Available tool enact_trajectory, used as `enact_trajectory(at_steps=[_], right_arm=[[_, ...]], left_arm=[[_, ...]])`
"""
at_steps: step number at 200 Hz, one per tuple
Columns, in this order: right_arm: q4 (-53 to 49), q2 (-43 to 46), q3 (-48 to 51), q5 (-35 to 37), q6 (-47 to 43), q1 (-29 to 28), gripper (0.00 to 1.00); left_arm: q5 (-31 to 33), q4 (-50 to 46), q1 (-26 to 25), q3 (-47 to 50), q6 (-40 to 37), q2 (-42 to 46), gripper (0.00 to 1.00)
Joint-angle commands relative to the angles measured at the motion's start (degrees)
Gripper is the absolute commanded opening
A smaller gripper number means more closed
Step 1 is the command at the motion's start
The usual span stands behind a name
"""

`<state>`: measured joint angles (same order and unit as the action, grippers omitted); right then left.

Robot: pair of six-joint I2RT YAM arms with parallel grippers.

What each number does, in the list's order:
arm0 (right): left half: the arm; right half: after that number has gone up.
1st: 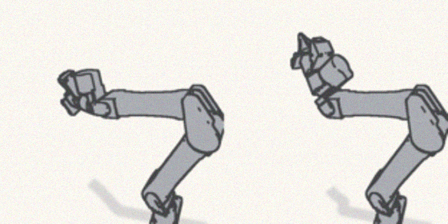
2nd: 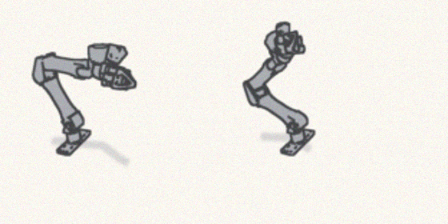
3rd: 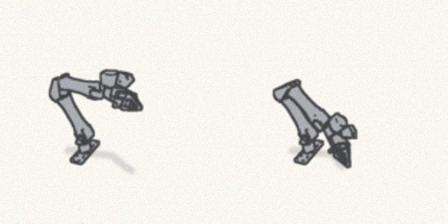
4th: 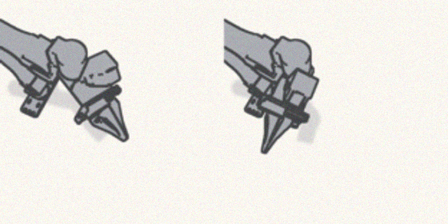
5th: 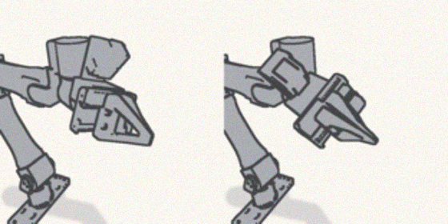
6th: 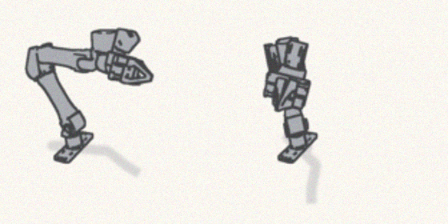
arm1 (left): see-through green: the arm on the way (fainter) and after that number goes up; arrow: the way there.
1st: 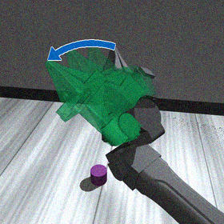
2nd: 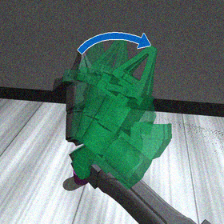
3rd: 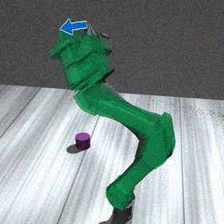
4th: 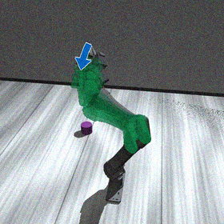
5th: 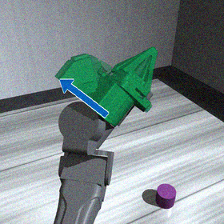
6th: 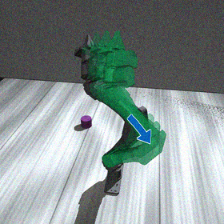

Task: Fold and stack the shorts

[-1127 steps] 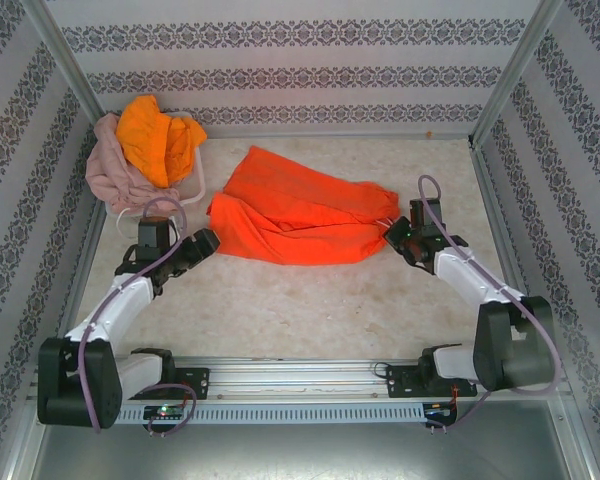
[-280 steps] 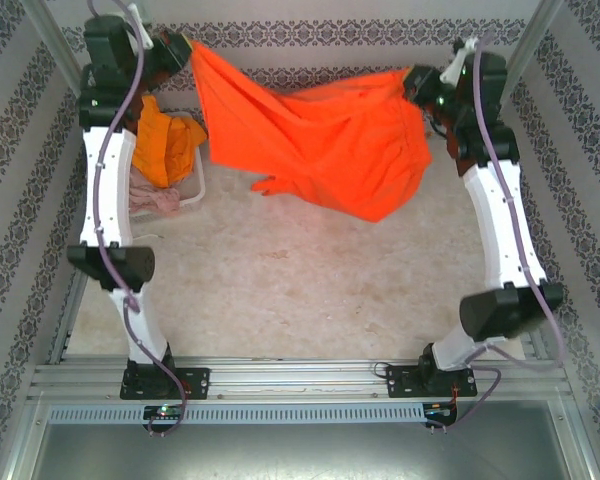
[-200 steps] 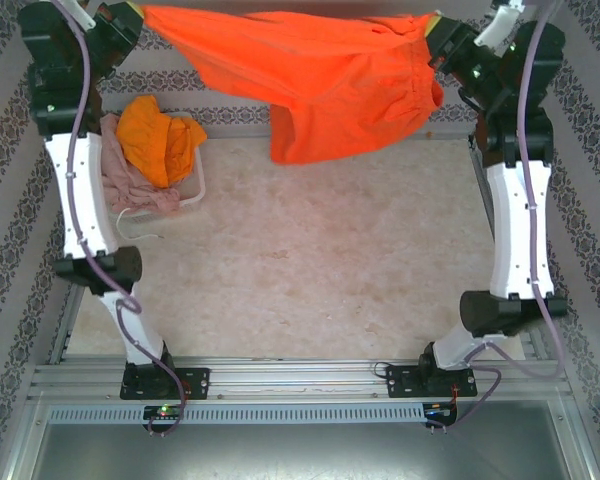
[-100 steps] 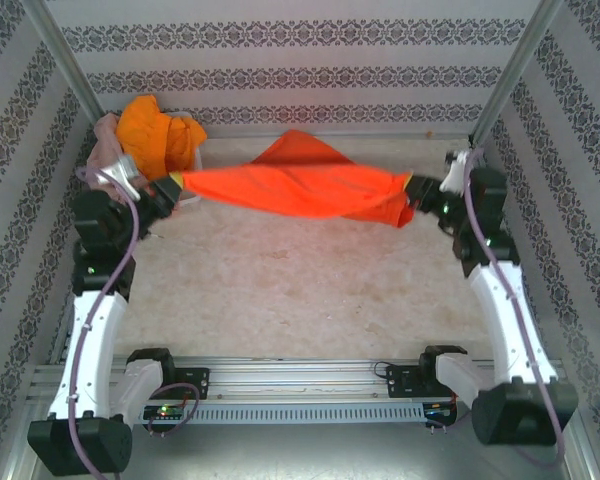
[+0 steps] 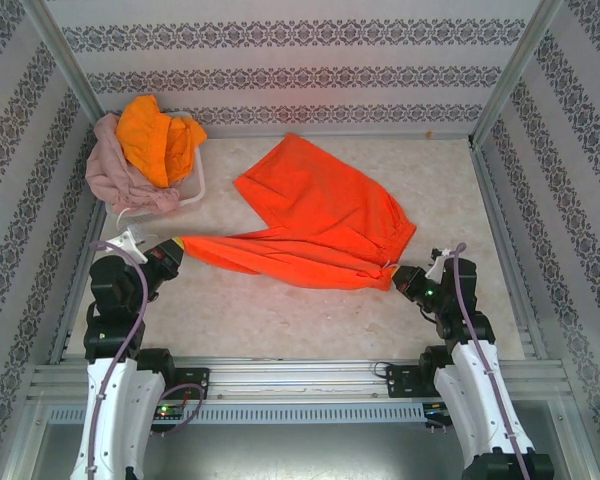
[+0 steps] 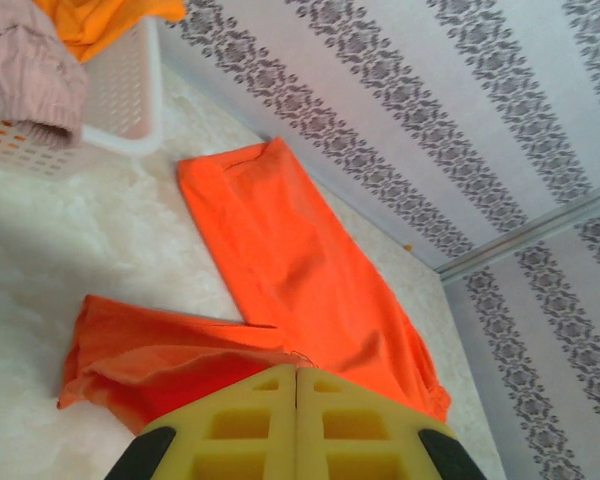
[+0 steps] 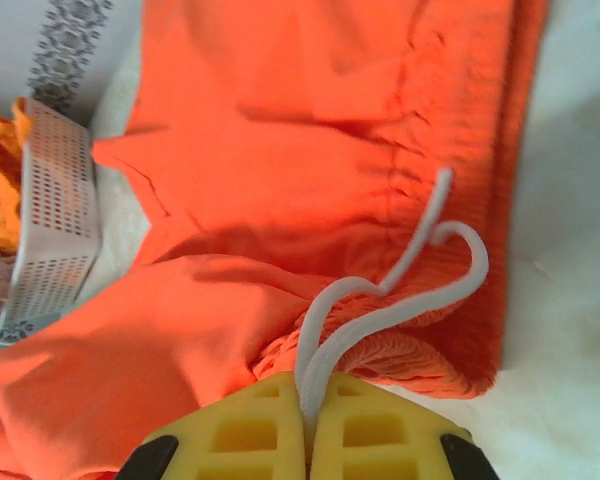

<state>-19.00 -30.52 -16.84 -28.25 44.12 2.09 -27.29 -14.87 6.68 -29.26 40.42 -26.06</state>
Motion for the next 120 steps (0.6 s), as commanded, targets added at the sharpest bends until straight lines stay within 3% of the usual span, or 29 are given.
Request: enact_trajectory(at_steps=[1, 71, 120], right_arm=[[-0.1, -0.1, -1.6, 1.7, 1.3, -0.6, 0.00], [-1.6, -12.0, -20.5, 8.4, -5.3, -0.5, 0.00], [-0.7, -17.5, -27.3, 12.9, -7.2, -0.2, 0.00]], left_arm=[[1.3, 3.6, -0.7, -4.8, -2.5, -5.4, 0.00], [-1.2, 11.0, -1.0, -31.7, -5.7, -31.0, 0.00], [-2.4, 12.5, -3.3, -46.1, -7.3, -45.3, 0.00]])
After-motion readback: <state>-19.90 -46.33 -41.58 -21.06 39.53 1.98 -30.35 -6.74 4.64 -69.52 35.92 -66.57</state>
